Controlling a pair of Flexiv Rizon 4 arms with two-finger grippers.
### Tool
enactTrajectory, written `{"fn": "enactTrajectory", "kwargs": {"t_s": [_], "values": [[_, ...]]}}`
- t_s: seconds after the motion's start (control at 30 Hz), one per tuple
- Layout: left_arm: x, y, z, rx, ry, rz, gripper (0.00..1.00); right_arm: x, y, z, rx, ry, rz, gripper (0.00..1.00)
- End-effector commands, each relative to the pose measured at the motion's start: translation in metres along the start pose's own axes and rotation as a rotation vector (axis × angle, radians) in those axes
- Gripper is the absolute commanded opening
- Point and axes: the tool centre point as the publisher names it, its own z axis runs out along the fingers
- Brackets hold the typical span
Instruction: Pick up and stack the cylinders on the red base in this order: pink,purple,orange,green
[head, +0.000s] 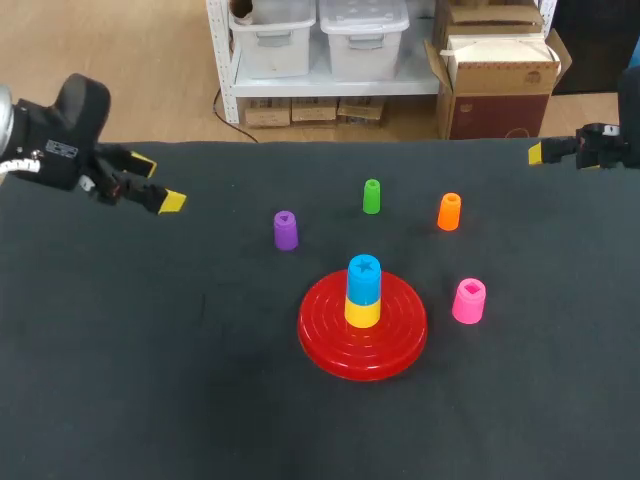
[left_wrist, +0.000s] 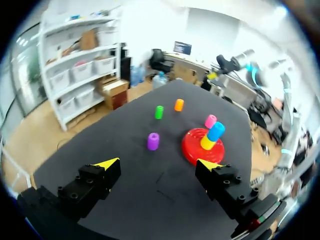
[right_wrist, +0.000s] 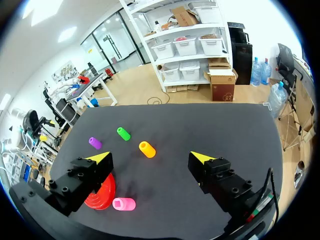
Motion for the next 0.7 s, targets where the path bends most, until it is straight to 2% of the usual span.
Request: {"fn": "enactTrajectory", "kwargs": {"t_s": [0.03,0.3,0.47,0.7], "values": [[-0.004,-0.006,0.001,0.101,-0.017,0.201,1.00,0.000,-0.001,0.000,-0.004,0.000,-0.001,1.00],[0.000,-0.012,0.006,0.092,-0.016,0.204,1.00,0.000,-0.001,0.000,-0.004,0.000,-0.001,1.00],[-0.001,-0.012,0.002,0.067,-0.044,0.238,1.00,0.000,-0.001,0.000,-0.004,0.000,-0.001,1.00],[0.000,-0.019,-0.001,0.089,-0.044,0.256,1.00,0.000,-0.001,0.000,-0.004,0.000,-0.001,1.00]]}}
